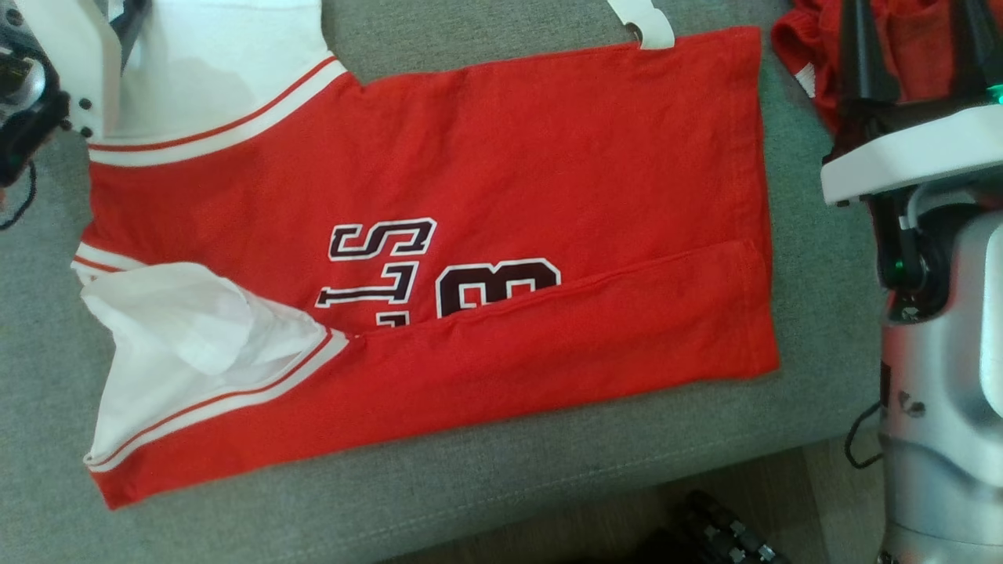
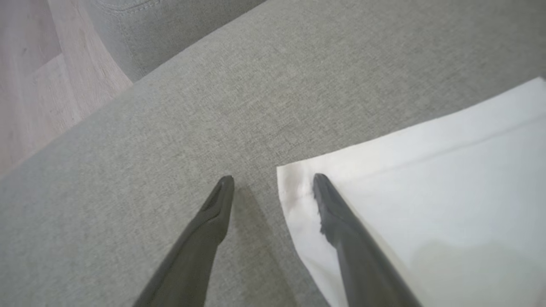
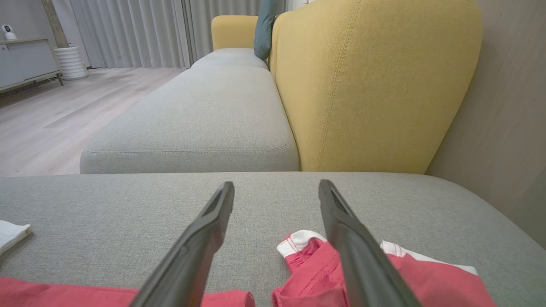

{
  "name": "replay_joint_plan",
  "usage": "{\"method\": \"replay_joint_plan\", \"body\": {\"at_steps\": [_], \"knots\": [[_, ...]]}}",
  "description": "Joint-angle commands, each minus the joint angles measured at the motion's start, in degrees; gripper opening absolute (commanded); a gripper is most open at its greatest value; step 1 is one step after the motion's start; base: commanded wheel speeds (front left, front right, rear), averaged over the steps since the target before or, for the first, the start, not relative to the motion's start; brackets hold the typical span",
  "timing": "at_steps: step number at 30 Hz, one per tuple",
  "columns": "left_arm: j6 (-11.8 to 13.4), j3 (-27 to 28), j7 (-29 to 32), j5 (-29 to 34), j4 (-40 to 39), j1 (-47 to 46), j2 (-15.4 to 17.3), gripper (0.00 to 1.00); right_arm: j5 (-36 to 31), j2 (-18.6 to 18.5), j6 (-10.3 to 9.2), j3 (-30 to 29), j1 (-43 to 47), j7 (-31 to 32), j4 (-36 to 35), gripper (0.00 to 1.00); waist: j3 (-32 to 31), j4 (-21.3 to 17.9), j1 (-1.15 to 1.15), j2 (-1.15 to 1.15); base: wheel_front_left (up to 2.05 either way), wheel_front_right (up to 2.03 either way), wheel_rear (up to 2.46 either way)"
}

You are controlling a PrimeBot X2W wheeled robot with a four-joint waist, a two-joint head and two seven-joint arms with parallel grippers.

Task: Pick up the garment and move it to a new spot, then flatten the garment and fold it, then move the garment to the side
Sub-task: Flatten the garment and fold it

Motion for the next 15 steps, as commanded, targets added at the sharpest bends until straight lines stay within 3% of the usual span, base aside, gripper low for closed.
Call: {"method": "replay_joint_plan", "body": {"at_steps": [1,5,15], "knots": [[0.1,0.2,1.0,-1.8,-1.3,-1.9,1.8,0.0,0.3,-0.2,0.19,0.6,0.5,-0.3,-2.4,1.0,-0.2,0.2,0.0,0.0,0.0,0.0,0.0],[0.1,-0.9,-0.4,-4.2,-2.3,-2.2,1.8,0.0,0.1,-0.2,0.19,-0.4,0.5,-0.3,-2.4,1.0,-0.7,1.1,0.0,0.0,0.0,0.0,0.0],[0.1,0.6,-16.3,-4.4,-1.4,-3.0,-0.6,0.0,6.1,-0.2,0.19,-0.3,1.6,0.1,3.7,1.0,-4.9,6.4,0.0,0.0,0.0,0.0,0.0]]}}
